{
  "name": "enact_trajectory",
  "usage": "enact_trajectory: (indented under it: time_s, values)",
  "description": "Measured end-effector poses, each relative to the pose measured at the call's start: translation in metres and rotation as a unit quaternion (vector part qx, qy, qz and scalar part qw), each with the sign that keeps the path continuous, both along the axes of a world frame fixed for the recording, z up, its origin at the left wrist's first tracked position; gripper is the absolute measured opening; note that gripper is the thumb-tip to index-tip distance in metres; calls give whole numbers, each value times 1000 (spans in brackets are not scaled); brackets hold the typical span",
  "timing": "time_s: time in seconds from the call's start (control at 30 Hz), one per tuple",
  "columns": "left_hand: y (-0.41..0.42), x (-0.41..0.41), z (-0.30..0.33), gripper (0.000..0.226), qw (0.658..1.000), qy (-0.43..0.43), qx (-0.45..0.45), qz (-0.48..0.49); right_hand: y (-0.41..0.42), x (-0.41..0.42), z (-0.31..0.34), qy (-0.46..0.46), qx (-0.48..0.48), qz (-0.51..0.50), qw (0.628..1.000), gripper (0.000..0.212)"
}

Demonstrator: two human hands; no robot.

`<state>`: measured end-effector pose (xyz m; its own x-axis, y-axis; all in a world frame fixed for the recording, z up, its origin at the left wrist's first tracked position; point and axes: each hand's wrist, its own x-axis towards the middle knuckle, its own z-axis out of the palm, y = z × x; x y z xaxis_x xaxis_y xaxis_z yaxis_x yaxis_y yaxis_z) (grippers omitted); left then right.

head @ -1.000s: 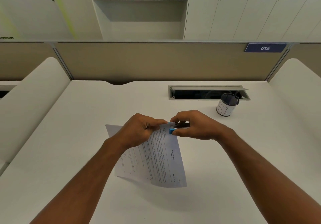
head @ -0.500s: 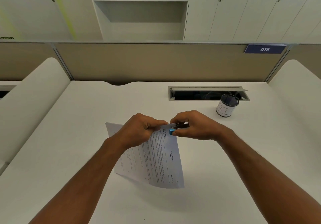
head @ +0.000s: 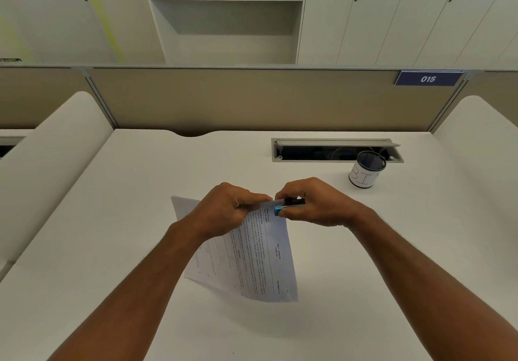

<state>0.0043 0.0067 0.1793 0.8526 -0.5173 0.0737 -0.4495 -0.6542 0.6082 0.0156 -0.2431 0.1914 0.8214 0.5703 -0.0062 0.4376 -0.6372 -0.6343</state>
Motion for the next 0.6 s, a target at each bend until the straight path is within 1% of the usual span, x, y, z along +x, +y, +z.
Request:
enact_trajectory:
  time_s: [0.07, 0.2, 0.3, 0.4, 0.5, 0.53, 0.6]
  values:
    - [0, 1, -1, 32, 1000, -3, -1, -3, 0, -1, 0, 1, 7, -2, 1000, 23]
    - [0, 2, -6, 32, 1000, 2, -2, -2, -2, 0, 0, 42, 0, -2, 999, 26]
    - [1, 5, -10, 32, 999, 14, -24, 17, -9, -1, -7, 67, 39, -38, 996, 33]
    - [3, 8, -15, 32, 994, 23, -85, 59, -20, -1, -21, 102, 138, -139, 975, 30]
    - [4, 8, -17, 31, 984, 32, -139, 103, -32, 1, -45, 125, 228, -280, 924, 23]
    - [4, 9, -18, 29, 980, 35, -155, 116, -37, 2, -55, 125, 236, -327, 906, 21]
    - [5, 9, -20, 24, 968, 45, -197, 146, -48, 2, -77, 126, 221, -410, 876, 18]
